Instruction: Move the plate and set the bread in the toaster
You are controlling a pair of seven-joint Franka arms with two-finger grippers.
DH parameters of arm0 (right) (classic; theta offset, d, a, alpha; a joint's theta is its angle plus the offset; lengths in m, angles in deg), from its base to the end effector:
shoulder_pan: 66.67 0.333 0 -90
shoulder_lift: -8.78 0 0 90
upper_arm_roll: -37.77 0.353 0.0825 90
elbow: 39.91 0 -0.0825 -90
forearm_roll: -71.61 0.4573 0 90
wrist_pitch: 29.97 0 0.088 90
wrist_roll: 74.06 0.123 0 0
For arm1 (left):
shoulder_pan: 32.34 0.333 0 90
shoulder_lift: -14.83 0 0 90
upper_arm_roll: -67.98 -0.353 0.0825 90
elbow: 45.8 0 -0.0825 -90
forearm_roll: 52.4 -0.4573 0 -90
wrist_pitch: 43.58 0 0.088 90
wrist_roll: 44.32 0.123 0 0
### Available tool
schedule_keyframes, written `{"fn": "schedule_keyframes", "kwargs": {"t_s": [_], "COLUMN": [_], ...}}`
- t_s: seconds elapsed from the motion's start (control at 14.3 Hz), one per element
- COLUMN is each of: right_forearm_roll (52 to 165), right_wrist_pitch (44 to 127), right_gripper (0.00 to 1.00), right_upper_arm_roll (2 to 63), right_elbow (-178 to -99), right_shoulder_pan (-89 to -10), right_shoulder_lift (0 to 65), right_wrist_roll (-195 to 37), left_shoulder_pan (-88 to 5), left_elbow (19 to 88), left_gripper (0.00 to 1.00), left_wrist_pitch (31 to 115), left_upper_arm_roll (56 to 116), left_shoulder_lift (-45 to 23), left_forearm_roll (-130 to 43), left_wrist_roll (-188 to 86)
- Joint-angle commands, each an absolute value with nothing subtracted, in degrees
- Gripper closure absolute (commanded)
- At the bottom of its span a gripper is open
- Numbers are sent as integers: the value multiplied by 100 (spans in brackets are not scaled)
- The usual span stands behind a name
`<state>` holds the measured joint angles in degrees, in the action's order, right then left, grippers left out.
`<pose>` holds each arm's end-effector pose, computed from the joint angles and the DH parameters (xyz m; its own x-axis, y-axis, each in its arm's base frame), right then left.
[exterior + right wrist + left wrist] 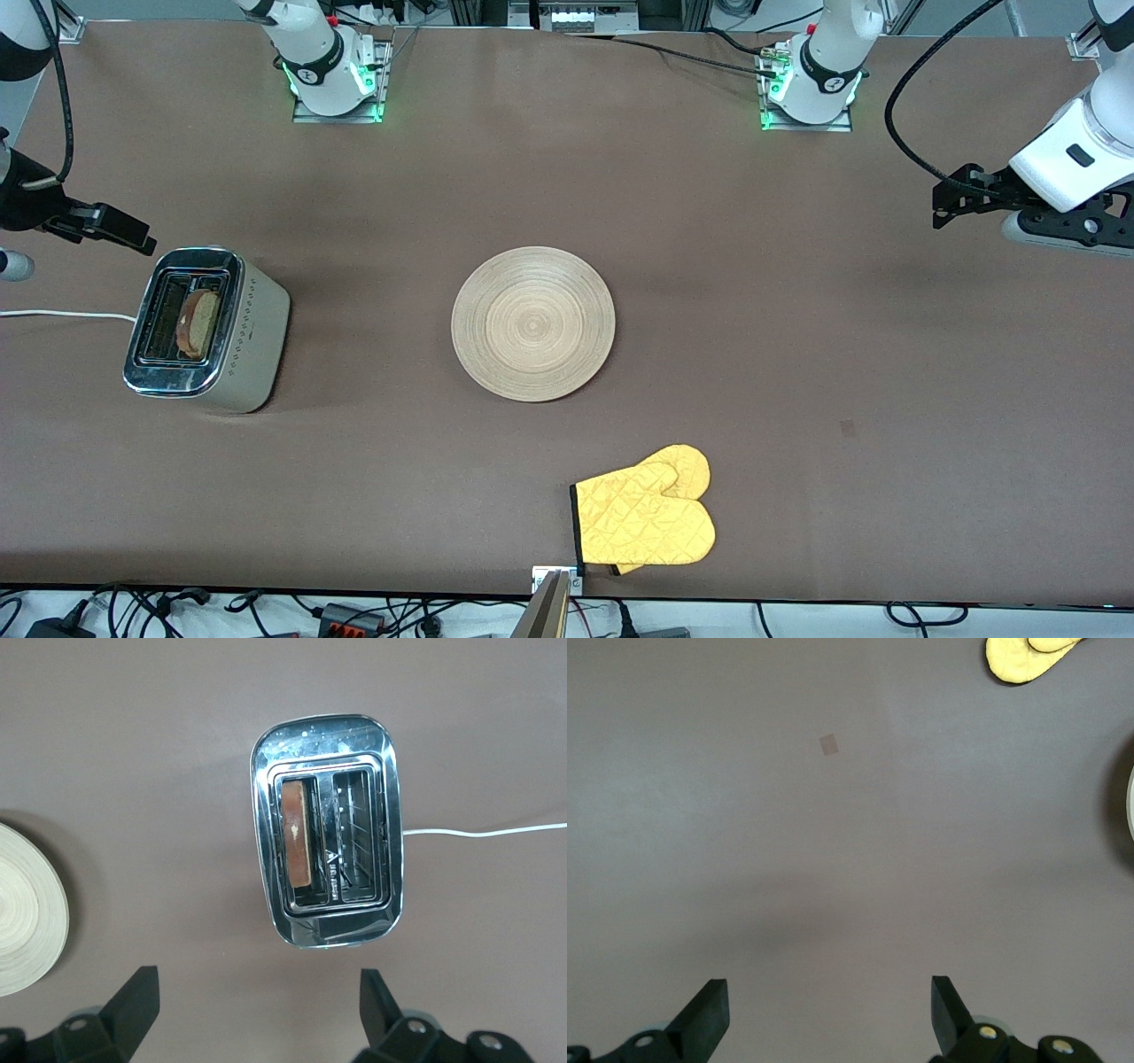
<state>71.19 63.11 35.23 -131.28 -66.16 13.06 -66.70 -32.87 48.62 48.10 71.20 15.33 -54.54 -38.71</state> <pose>0.6538 -0.0231 0.5892 0.9857 -0.1627 -0.0430 -0.1622 -0.9866 0.0162 0.6234 -0.0365 0.6115 0.9856 -0.1636 -0.0426 -0.1650 -0.9857 -0.0337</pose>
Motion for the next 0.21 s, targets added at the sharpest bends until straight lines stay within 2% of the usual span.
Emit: {"fn": "schedule_keyframes", "kwargs": {"t_s": [0.0,0.14], "right_forearm_roll": [7187,7179], "right_wrist_pitch": [6346,6337], "right_gripper": [0,0], "right_upper_arm_roll": [3487,3487], "right_elbow": [-13035,-13035], "right_shoulder_pan": [-6596,-6596], "right_shoulder_lift": [1352,1344], "right_wrist_roll": [-6659,-6659], "left_shoulder_pan": [-3287,-3287], "left_elbow": [4806,4806], "left_gripper": [0,0], "left_wrist_pitch": [4703,4695], "left_upper_arm_roll": [7149,7149], "left_shoulder_lift": [1597,1606], "left_forearm_roll": [-5460,-5460], "left_wrist_roll": [-3922,-3922]}}
